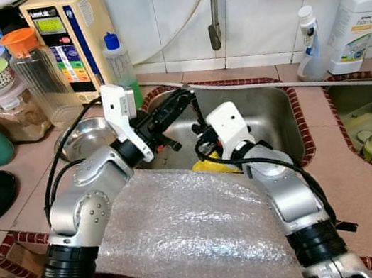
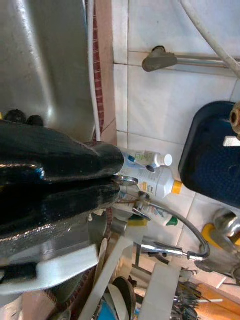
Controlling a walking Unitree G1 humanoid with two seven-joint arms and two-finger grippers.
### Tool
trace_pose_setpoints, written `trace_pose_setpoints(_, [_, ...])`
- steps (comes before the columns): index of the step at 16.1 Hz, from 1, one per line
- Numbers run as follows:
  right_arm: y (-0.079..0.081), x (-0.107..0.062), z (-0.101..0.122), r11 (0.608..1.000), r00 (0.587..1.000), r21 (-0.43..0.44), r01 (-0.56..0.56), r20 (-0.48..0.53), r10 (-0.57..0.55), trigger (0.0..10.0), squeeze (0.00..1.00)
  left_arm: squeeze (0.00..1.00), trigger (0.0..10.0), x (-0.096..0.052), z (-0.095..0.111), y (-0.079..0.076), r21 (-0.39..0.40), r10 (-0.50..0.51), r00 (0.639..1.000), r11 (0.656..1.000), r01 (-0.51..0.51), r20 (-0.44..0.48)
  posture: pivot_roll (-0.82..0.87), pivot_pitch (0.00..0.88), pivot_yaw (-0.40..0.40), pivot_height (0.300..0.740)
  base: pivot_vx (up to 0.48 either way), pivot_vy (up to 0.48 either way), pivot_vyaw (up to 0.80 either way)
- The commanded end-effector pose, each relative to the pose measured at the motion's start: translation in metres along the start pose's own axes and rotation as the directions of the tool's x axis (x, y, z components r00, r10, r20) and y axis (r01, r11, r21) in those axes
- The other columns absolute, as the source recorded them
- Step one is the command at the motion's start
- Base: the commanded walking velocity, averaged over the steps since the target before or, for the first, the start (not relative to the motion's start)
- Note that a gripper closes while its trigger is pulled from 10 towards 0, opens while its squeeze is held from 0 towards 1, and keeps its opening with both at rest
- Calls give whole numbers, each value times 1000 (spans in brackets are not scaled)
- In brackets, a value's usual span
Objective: Kitchen organization
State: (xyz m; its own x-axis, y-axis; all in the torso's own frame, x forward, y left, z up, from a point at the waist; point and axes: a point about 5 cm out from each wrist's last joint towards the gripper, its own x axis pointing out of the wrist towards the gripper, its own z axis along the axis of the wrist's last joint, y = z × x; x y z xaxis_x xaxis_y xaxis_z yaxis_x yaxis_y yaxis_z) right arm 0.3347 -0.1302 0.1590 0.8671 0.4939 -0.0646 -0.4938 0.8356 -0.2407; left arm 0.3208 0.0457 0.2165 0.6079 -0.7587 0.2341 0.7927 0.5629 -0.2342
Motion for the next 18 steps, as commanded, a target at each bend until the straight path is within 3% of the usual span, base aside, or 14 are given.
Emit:
trace_pose_setpoints(1, [-11, 0, -1, 999, 999, -14, 36, -14, -37, 0, 0, 1000, 2078, -5, 4, 2, 18, 12, 1000, 1000, -13, 16, -60, 0, 56, 740, 0, 0, 0])
trace_pose_setpoints(2, [-13, 1, -2, 999, 999, -24, 39, -17, -40, 0, 0, 1000, 3137, -6, 3, 1, 20, 11, 1000, 1000, -11, 10, -60, 0, 56, 740, 0, 0, 0])
trace_pose_setpoints(3, [-16, 3, -2, 999, 999, -33, 39, -22, -40, 0, 0, 1000, 10000, -8, 0, 3, 15, 29, 1000, 999, -29, 4, -59, 0, 53, 740, 0, 0, 0])
trace_pose_setpoints(11, [-34, 26, -18, 982, 992, -180, 51, -105, -71, 0, 0, 1000, 10000, -38, -31, 23, -6, 125, 985, 992, -126, -120, -33, 0, 50, 740, 0, 0, 0])
trace_pose_setpoints(12, [-39, 27, -23, 985, 988, -150, 79, -123, -98, 0, 0, 1000, 10000, -41, -36, 22, -14, 118, 982, 993, -121, -145, -33, 0, 50, 740, 0, 0, 0])
trace_pose_setpoints(13, [-41, 27, -27, 987, 983, -125, 100, -143, -117, 0, 0, 1000, 10000, -42, -39, 19, -12, 99, 982, 995, -102, -164, -33, 0, 50, 740, 0, 0, 0])
trace_pose_setpoints(14, [-44, 27, -34, 980, 972, -167, 112, -184, -143, 0, 0, 1000, 10000, -45, -44, 18, -17, 97, 977, 995, -102, -187, -7, 0, 53, 740, 0, 0, 0])
trace_pose_setpoints(18, [-51, 21, -51, 971, 942, -185, 154, -269, -201, 235, 0, 1000, 10000, -49, -53, 17, 9, 86, 966, 996, -86, -243, -4, 0, 60, 740, 0, 0, 0])
